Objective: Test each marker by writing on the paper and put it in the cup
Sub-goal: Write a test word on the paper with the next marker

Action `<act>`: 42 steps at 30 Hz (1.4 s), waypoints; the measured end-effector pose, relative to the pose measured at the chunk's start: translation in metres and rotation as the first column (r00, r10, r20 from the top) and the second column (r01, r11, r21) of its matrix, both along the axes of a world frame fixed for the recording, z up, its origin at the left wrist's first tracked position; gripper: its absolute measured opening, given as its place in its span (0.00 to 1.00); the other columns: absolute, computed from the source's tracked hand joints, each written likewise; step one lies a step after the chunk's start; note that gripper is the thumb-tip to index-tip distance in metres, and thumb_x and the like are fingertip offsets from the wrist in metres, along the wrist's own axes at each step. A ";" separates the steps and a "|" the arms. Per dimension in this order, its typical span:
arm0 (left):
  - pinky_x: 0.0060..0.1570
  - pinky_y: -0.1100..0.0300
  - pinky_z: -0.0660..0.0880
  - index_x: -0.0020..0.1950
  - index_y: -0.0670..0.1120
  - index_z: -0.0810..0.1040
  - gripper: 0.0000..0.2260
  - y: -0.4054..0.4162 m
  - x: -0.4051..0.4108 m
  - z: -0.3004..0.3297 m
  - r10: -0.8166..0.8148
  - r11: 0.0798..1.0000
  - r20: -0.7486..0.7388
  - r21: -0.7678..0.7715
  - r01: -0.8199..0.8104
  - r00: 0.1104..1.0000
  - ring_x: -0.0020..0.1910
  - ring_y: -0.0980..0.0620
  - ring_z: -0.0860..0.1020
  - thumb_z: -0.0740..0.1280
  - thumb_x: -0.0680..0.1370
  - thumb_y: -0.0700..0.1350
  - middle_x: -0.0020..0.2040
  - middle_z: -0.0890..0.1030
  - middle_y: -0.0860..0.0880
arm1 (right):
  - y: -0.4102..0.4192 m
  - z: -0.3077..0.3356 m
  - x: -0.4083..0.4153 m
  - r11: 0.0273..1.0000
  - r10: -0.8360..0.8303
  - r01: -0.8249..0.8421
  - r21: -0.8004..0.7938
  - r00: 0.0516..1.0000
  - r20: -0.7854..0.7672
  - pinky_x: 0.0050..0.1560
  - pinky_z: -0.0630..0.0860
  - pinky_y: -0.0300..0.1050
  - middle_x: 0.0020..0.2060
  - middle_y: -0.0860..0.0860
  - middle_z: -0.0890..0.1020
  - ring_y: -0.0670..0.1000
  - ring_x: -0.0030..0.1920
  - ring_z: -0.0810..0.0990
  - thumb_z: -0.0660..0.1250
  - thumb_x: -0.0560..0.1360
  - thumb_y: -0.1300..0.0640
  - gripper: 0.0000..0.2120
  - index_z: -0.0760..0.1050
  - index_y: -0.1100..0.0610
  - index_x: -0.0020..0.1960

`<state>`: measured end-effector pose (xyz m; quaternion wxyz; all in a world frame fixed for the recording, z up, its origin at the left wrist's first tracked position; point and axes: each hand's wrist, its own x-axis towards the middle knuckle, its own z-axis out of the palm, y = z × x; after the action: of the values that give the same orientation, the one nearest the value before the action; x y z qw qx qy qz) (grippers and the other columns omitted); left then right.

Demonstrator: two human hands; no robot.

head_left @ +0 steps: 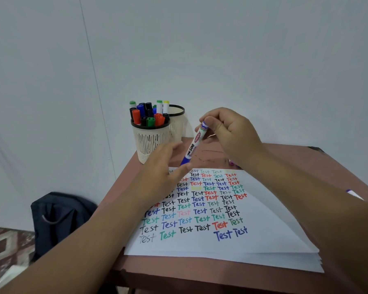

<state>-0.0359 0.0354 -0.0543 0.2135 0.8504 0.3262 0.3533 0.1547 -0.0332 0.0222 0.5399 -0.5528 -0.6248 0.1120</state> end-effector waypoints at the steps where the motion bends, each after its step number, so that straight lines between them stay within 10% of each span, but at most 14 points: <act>1: 0.61 0.65 0.69 0.75 0.56 0.66 0.25 -0.002 0.000 0.001 -0.037 0.999 0.027 -0.007 0.037 0.999 0.62 0.64 0.70 0.65 0.79 0.60 0.64 0.70 0.64 | -0.003 -0.001 -0.004 1.000 0.014 -0.014 -0.005 0.999 -0.037 0.51 0.85 0.54 0.46 0.53 0.87 0.51 0.46 0.87 0.64 0.84 0.58 0.07 0.80 0.52 0.50; 9: 0.35 0.66 0.65 0.53 0.53 0.73 0.07 -0.010 -0.006 0.003 -0.056 0.997 0.105 0.059 0.050 0.993 0.39 0.58 0.72 0.57 0.85 0.52 0.38 0.73 0.55 | -0.015 -0.005 -0.033 0.988 0.128 -0.154 -0.019 0.875 -0.466 0.42 0.82 0.40 0.42 0.57 0.86 0.50 0.40 0.85 0.72 0.76 0.51 0.12 0.79 0.59 0.53; 16: 0.34 0.69 0.70 0.58 0.63 0.75 0.09 -0.020 -0.011 0.010 -0.073 0.997 0.146 -0.020 0.076 0.987 0.35 0.57 0.76 0.58 0.81 0.60 0.37 0.78 0.51 | -0.023 -0.006 -0.040 0.981 0.059 -0.135 -0.139 0.891 -0.451 0.41 0.81 0.40 0.35 0.50 0.84 0.44 0.34 0.81 0.73 0.78 0.59 0.04 0.82 0.58 0.52; 24: 0.48 0.66 0.68 0.69 0.61 0.70 0.31 -0.017 -0.011 0.008 -0.060 0.998 -0.005 -0.018 0.060 0.998 0.53 0.68 0.75 0.47 0.74 0.75 0.52 0.74 0.70 | -0.045 -0.005 0.003 0.988 -0.074 -0.013 -0.155 0.838 -0.541 0.40 0.83 0.45 0.50 0.64 0.85 0.54 0.38 0.85 0.72 0.80 0.57 0.13 0.68 0.57 0.56; 27: 0.46 0.60 0.72 0.66 0.62 0.71 0.30 -0.016 -0.009 0.007 -0.050 0.999 -0.083 -0.005 0.050 0.995 0.51 0.62 0.77 0.49 0.74 0.77 0.50 0.79 0.62 | -0.061 -0.017 0.026 0.974 -0.136 0.023 -0.227 0.857 -0.498 0.52 0.84 0.54 0.50 0.61 0.85 0.59 0.44 0.86 0.75 0.76 0.64 0.18 0.69 0.55 0.59; 31: 0.40 0.54 0.75 0.65 0.64 0.70 0.25 -0.013 -0.005 0.005 -0.016 1.000 -0.170 -0.029 0.011 0.985 0.38 0.55 0.77 0.60 0.74 0.75 0.40 0.76 0.52 | -0.082 -0.034 0.036 0.960 -0.168 0.029 -0.280 0.857 -0.487 0.40 0.82 0.42 0.39 0.57 0.85 0.51 0.36 0.82 0.71 0.79 0.65 0.07 0.75 0.60 0.55; 42: 0.36 0.60 0.68 0.63 0.61 0.73 0.19 -0.019 -0.002 0.010 0.038 0.999 -0.294 -0.020 -0.046 0.955 0.40 0.57 0.76 0.65 0.76 0.67 0.42 0.77 0.54 | -0.106 -0.055 0.029 0.939 -0.181 0.007 -0.345 0.860 -0.477 0.33 0.80 0.41 0.39 0.56 0.85 0.48 0.31 0.83 0.73 0.76 0.70 0.16 0.71 0.55 0.55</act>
<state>-0.0380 0.0163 -0.0440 0.1664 0.8834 0.3769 0.2233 0.1841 -0.1392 -0.0332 0.5876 -0.6176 -0.4069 0.3282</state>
